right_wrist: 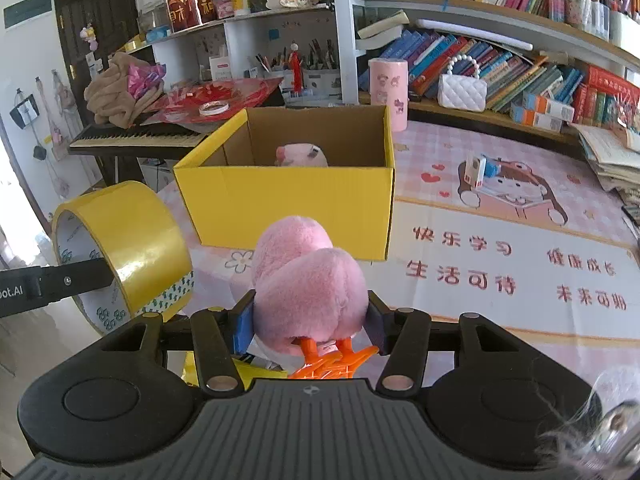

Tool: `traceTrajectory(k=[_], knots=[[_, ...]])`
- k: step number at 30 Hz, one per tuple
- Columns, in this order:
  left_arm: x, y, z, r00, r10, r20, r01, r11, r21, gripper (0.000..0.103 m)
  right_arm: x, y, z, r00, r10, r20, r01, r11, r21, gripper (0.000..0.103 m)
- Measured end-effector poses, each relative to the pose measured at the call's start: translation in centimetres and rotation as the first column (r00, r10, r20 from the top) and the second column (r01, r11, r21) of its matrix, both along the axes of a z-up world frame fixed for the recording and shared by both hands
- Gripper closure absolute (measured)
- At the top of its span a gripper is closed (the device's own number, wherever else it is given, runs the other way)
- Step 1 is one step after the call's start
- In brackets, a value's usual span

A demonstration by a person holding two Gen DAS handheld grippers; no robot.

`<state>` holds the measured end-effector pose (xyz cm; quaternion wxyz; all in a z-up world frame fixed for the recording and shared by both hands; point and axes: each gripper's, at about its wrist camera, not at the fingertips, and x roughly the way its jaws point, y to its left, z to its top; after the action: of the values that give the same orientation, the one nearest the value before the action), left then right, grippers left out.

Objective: Organize objects
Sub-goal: 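Carry the tape roll and pink toy in both tools over the yellow box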

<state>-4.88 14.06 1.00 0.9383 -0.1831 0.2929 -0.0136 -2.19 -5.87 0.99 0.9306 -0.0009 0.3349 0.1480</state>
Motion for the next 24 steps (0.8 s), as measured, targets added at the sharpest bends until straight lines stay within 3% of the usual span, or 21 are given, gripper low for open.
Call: traceTrajectory(k=[10,20,24], knots=[[4.6,0.5,1.7,0.998,0.037,0.042,-0.037,0.999,0.003,0.097,4.9,0.1,2.0,0.999,0.007,0.054,-0.008,1.0,0.027,0.052],[12.3,-0.3,2.6,0.993,0.088,0.076,-0.09,0.995,0.031,0.097,13.5,0.5,4.8,0.986,0.071,0.151,-0.077,0.996,0.033,0.052],[15.3,-1.1,2.1,0.994,0.094,0.059,-0.098,0.992,0.075,0.097,17.3,0.7,4.6,0.983,0.107,0.149,-0.109,0.994,0.007,0.052]])
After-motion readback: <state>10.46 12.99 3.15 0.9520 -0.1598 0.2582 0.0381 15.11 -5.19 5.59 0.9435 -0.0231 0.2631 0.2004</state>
